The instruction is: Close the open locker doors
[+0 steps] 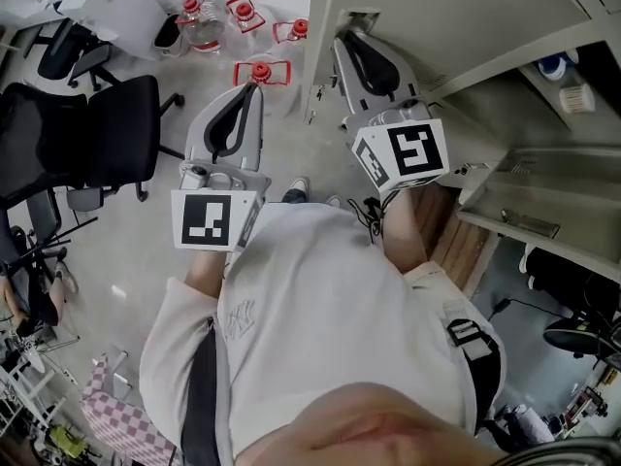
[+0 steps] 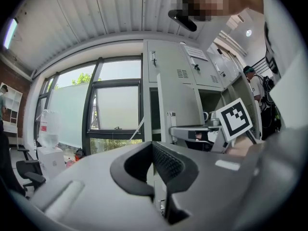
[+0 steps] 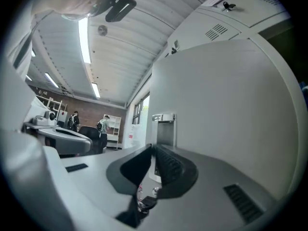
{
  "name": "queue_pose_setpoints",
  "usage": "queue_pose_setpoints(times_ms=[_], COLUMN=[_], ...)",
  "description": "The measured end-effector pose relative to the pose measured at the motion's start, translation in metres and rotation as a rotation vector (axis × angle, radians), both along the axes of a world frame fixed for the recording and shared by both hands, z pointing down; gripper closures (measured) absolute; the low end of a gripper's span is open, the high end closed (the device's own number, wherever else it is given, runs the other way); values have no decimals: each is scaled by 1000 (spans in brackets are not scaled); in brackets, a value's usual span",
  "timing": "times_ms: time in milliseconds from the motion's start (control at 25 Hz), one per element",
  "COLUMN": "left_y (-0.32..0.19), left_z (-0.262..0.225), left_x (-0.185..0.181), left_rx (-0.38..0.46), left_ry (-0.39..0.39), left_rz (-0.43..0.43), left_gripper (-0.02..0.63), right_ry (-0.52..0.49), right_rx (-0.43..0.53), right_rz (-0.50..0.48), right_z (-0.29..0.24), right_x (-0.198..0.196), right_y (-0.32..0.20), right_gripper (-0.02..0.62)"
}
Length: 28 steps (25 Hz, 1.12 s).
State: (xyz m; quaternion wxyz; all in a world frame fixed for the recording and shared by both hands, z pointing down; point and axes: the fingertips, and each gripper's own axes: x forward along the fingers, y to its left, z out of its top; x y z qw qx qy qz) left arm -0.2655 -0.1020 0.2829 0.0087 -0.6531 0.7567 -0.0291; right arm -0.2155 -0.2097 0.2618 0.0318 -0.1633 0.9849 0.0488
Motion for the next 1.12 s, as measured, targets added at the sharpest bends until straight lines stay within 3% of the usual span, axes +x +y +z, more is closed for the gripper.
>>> queue_pose_setpoints(times_ms=[280,680,960,1120], left_y=[-5,-20,-27,-32], left_z=[0,4,8,7], left_x=[-32,-49,-44,-38], left_rx=[11,-1,18,27], left_ry=[14,38,29,38], left_rz=[-6,7,35,53], left_gripper=[604,604,604,604], right_ry=[12,29,23,-19], right_rx=[-3,-31,-25,-36], right_rz=[147,309,306,246], right_z=[-2,7,14,12], right_x=[-30,-35,-34,-31], right_y=[-47,-93,-98,-82], right_gripper=[565,564,569,569])
